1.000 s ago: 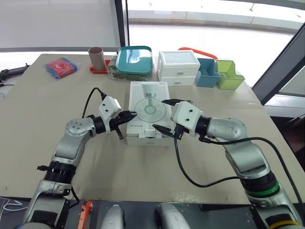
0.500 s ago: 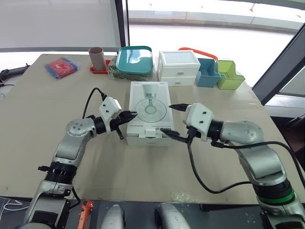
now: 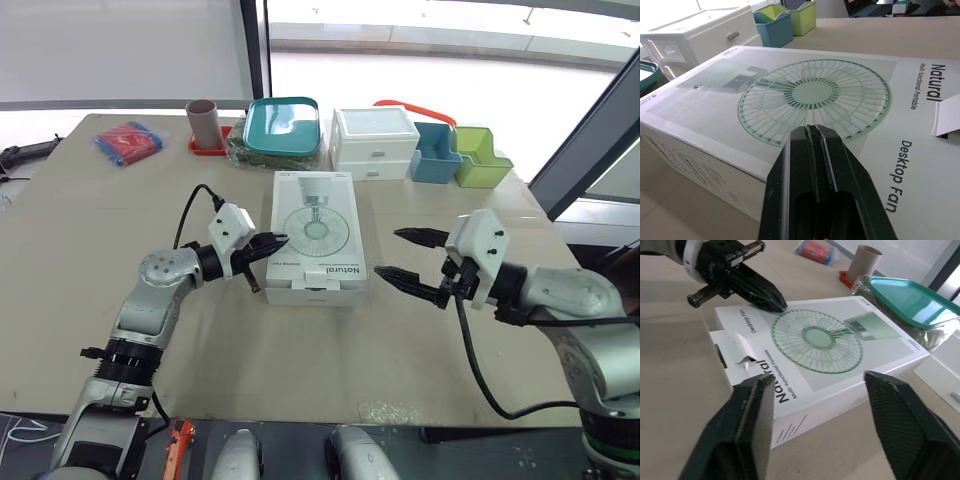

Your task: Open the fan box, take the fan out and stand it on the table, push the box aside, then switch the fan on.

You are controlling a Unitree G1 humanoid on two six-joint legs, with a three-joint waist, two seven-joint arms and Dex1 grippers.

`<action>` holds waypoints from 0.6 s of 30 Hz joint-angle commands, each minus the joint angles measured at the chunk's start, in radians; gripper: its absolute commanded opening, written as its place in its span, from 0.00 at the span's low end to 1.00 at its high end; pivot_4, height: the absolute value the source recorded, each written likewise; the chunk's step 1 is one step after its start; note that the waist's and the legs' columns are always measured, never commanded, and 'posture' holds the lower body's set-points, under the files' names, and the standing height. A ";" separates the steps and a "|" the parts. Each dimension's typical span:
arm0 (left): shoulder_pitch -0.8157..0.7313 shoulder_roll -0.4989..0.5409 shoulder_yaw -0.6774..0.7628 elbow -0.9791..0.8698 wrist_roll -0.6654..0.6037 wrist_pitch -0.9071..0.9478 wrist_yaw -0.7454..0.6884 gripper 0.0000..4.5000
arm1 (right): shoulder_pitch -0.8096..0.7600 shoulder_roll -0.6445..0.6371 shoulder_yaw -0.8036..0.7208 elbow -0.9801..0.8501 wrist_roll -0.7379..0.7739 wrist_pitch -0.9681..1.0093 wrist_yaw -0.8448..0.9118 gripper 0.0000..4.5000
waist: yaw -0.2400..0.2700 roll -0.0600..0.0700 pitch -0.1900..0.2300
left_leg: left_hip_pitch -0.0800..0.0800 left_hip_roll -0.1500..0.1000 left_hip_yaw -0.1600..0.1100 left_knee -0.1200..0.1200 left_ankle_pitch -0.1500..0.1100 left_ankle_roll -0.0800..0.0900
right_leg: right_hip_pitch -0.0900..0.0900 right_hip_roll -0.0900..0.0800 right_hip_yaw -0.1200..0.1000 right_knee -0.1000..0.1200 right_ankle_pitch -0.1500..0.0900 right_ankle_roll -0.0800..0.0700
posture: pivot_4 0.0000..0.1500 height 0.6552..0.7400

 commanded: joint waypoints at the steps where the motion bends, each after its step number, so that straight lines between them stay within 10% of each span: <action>1: 0.012 -0.001 -0.022 0.022 0.015 0.006 -0.012 0.00 | 0.009 -0.015 -0.024 -0.028 0.008 -0.018 -0.007 0.48 | 0.001 0.000 0.000 | 0.000 0.000 0.000 0.000 0.000 0.000 | 0.000 0.000 0.000 0.000 0.000 0.000 | 1.00 1.00; 18: 0.000 0.001 -0.023 0.036 0.020 -0.005 -0.023 0.00 | 0.063 -0.004 0.168 0.073 -0.197 -0.168 -0.043 0.48 | 0.001 0.000 0.000 | 0.000 0.000 0.000 0.000 0.000 0.000 | 0.001 0.000 0.000 0.000 0.000 0.001 | 1.00 1.00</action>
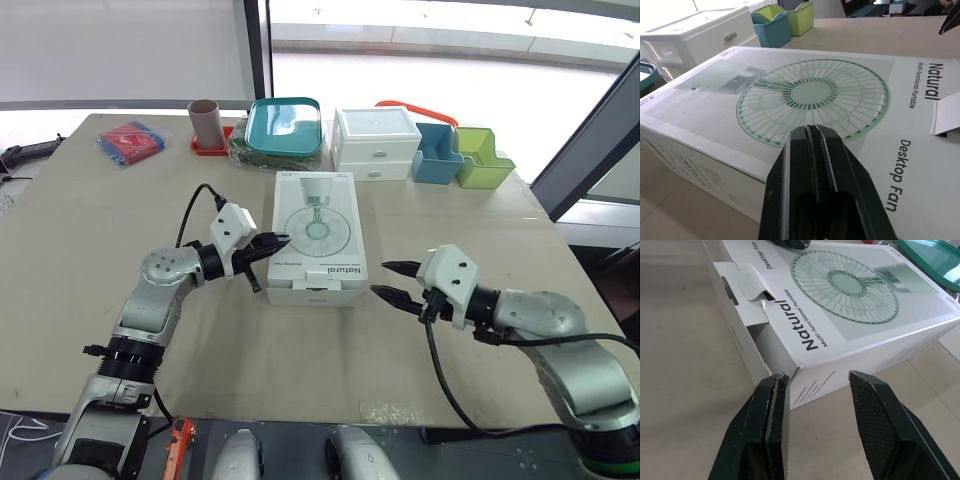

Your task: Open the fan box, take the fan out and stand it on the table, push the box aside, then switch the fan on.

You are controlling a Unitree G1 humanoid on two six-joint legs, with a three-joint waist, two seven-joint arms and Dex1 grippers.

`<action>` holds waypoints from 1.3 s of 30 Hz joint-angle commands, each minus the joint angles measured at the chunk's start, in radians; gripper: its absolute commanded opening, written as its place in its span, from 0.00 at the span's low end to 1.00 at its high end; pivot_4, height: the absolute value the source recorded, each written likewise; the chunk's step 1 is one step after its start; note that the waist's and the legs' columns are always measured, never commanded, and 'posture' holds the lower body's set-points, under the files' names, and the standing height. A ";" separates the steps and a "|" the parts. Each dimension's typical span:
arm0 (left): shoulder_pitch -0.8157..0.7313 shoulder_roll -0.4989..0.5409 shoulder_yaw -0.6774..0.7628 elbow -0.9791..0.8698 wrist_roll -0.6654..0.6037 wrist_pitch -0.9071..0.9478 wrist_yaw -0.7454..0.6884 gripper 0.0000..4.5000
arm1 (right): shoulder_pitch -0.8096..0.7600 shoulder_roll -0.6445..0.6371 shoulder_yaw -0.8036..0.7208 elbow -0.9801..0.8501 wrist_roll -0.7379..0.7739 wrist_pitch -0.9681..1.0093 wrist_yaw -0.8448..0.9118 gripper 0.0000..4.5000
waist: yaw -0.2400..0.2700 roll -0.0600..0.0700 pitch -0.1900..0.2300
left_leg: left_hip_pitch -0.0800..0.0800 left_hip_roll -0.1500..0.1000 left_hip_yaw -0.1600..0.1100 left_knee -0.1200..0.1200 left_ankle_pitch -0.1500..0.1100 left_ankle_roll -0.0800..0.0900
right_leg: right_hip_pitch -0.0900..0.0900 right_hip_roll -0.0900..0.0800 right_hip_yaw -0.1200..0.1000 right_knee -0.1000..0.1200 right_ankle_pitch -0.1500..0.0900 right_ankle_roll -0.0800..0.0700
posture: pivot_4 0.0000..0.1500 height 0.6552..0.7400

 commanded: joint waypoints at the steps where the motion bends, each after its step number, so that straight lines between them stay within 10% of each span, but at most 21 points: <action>1: 0.013 0.002 -0.017 0.009 0.018 0.011 -0.002 0.00 | -0.033 0.014 0.025 0.023 -0.039 -0.043 -0.016 0.48 | 0.000 0.000 0.000 | 0.000 0.000 0.000 0.000 0.000 0.000 | 0.000 0.000 0.000 0.000 0.000 0.000 | 1.00 1.00; 39: 0.010 0.007 -0.021 0.034 0.036 -0.009 0.007 0.00 | 0.138 0.026 0.153 -0.047 -0.061 -0.064 0.030 0.48 | -0.001 0.000 0.000 | 0.001 0.000 0.000 0.000 0.000 0.000 | 0.001 0.000 0.000 0.000 0.000 0.000 | 1.00 1.00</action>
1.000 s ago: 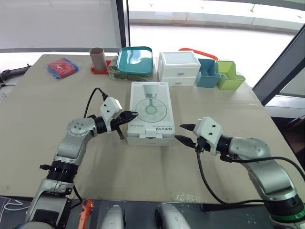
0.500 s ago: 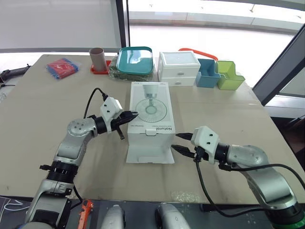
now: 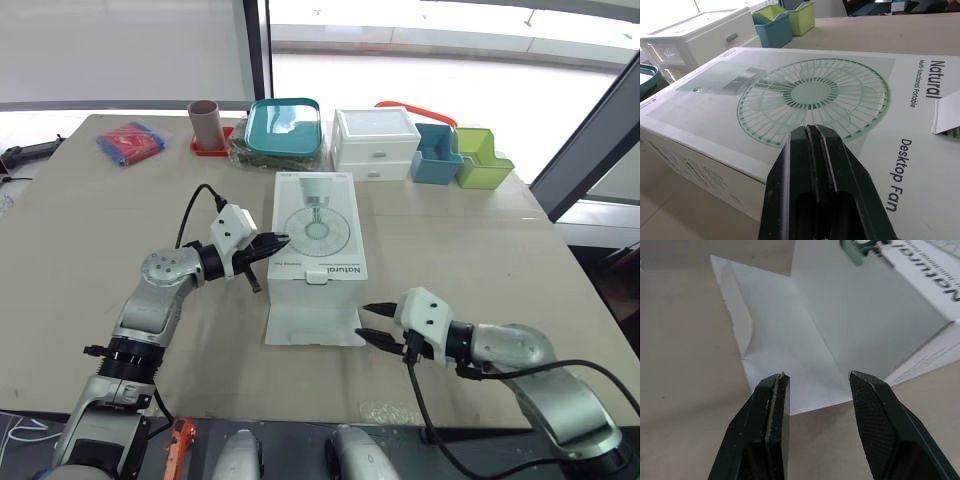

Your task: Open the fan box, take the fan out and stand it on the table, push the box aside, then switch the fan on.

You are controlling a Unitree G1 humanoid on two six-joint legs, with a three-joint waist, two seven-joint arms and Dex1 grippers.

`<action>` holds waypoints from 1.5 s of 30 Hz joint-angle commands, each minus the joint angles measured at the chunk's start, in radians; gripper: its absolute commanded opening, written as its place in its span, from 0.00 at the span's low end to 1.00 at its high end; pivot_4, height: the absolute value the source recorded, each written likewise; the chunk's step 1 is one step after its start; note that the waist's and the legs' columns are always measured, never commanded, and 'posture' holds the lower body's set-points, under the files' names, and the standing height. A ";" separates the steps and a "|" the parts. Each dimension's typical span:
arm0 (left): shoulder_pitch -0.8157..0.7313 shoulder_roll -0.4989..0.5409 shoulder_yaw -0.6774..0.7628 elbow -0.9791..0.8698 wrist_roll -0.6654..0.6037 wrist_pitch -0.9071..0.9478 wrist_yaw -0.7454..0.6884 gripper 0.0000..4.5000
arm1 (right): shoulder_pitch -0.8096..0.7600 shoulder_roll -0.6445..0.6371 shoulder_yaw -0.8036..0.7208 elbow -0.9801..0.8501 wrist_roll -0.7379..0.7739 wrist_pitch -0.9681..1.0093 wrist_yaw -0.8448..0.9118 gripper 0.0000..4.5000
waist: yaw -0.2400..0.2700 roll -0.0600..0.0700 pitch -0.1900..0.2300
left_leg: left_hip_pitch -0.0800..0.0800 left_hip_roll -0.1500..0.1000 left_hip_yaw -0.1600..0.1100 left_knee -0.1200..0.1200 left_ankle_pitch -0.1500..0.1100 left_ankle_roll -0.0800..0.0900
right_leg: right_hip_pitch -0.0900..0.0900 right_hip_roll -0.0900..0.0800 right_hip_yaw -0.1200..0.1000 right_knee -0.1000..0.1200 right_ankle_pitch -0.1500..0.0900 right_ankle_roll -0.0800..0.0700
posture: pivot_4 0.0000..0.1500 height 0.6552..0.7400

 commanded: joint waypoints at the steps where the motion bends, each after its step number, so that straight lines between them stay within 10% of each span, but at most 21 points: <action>1: 0.006 0.007 -0.016 0.032 0.026 0.007 -0.004 0.00 | -0.006 0.005 0.010 -0.008 -0.018 -0.030 0.003 0.48 | 0.000 0.000 0.000 | 0.000 0.000 0.000 0.000 0.000 0.000 | 0.000 0.000 0.000 0.000 0.000 0.000 | 1.00 1.00; 45: -0.017 -0.014 -0.017 0.070 0.045 -0.035 0.008 0.00 | -0.091 0.081 -0.018 0.147 -0.009 -0.094 0.035 0.48 | 0.001 0.000 0.000 | 0.001 0.000 -0.001 0.001 0.000 0.000 | 0.002 0.000 0.000 0.000 0.000 0.000 | 1.00 1.00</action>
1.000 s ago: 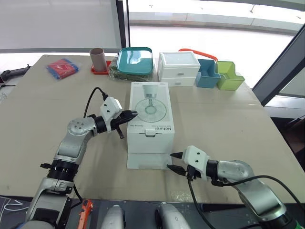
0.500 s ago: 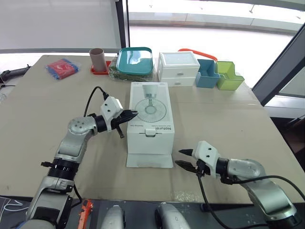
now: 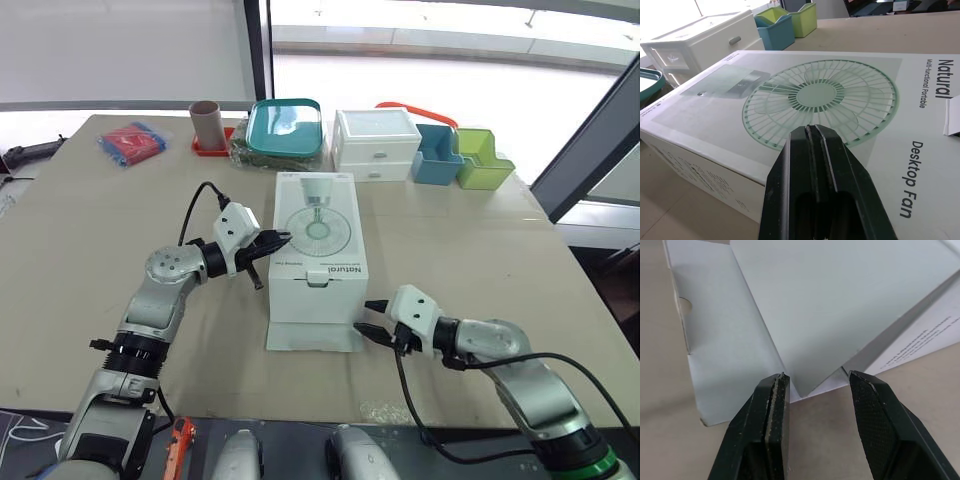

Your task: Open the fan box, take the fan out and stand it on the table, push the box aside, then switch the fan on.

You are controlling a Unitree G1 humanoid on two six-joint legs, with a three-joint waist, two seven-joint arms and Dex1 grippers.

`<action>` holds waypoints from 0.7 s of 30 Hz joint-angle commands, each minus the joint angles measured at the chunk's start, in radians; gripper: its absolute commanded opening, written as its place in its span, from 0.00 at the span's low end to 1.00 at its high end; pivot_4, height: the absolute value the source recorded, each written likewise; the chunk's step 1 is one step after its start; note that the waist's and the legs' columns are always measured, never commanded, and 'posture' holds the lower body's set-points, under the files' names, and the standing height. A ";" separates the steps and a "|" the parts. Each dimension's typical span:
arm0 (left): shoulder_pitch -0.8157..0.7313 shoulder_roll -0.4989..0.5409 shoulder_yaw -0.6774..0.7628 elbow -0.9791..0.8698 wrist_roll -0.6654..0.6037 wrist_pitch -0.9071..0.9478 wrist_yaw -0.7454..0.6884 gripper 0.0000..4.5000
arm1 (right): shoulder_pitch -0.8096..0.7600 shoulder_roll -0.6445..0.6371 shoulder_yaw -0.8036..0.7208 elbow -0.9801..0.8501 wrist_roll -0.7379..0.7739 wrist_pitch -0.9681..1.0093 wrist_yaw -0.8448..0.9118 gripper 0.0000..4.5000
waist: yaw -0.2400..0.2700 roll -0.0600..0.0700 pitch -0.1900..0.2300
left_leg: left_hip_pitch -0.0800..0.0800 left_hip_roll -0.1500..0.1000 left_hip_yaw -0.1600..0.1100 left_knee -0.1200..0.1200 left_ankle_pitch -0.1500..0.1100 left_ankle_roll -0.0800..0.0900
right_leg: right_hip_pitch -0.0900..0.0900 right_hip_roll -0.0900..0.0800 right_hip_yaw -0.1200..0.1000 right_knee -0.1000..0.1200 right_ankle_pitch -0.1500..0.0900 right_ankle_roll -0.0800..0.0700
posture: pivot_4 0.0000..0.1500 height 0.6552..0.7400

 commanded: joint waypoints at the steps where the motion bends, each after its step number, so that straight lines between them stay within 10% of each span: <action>1: 0.013 0.003 -0.014 0.014 0.024 0.012 0.007 0.00 | -0.010 0.005 -0.049 -0.060 0.080 0.000 0.033 0.48 | 0.000 0.000 0.000 | 0.000 0.000 0.000 0.000 0.000 0.000 | 0.000 0.000 0.000 0.000 0.000 0.000 | 1.00 1.00; 21: 0.000 -0.020 -0.022 0.050 0.041 -0.010 0.018 0.00 | 0.076 -0.102 -0.193 -0.239 0.372 0.143 0.155 0.48 | 0.000 0.000 0.000 | 0.000 0.000 0.000 0.000 0.000 0.000 | 0.000 0.000 0.000 0.000 0.000 0.000 | 1.00 1.00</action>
